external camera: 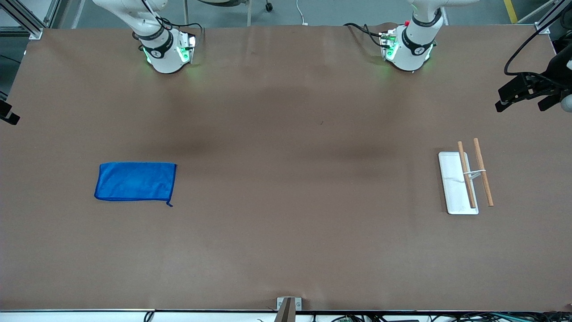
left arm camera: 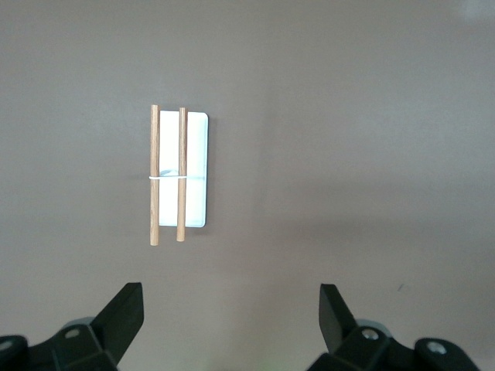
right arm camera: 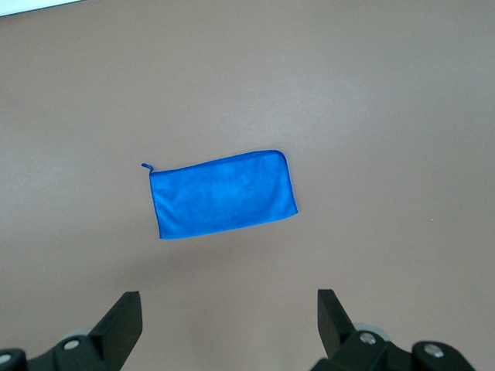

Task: Right arm passes towel to left arm to hang

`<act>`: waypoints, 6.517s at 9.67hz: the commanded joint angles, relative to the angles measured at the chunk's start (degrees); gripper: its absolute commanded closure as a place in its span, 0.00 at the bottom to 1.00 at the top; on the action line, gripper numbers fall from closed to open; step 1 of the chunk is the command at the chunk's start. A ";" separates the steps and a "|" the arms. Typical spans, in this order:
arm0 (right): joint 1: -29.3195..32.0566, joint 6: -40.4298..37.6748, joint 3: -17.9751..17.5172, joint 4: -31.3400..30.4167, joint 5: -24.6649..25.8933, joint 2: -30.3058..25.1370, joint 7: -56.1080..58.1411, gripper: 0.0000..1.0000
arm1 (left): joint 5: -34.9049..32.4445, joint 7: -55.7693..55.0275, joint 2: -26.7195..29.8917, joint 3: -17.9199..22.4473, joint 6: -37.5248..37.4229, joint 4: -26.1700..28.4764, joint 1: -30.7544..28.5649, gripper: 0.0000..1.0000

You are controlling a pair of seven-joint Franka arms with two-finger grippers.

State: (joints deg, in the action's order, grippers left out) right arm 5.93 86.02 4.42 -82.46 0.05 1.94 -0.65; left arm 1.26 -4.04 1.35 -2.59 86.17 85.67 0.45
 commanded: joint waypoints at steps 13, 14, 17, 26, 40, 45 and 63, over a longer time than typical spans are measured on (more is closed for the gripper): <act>-3.12 28.88 -1.78 -29.12 0.04 5.86 7.68 0.00 | 0.32 0.09 -2.31 -0.04 -0.12 -2.16 -0.71 0.00; -3.21 34.69 -1.78 -32.81 0.04 8.23 8.03 0.00 | 0.15 0.00 -3.10 -0.04 -0.12 -2.43 -0.27 0.00; -3.47 50.61 -1.78 -40.04 3.02 14.73 8.21 0.00 | 0.41 -0.97 -3.55 -0.04 0.05 -2.44 -0.18 0.00; -2.42 65.41 -1.52 -44.28 5.22 23.89 8.47 0.00 | 1.03 0.62 1.46 -0.39 0.23 2.13 -0.62 0.00; -3.12 37.25 -4.31 -31.38 4.09 18.64 7.33 1.00 | 0.85 0.88 0.76 -0.48 -1.71 1.69 -0.62 0.00; -3.03 32.20 -14.50 -27.94 -10.29 14.40 6.88 1.00 | 3.38 1.40 0.58 -0.75 -1.27 4.15 -0.01 0.00; -13.92 40.20 -43.09 -17.39 -120.60 23.09 47.03 1.00 | 76.22 28.83 -0.37 7.52 -11.20 43.17 1.48 0.01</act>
State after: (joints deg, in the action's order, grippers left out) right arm -7.10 127.02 -38.41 -101.56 -116.39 22.94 42.27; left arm 73.63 22.88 2.53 5.01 73.40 126.37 1.05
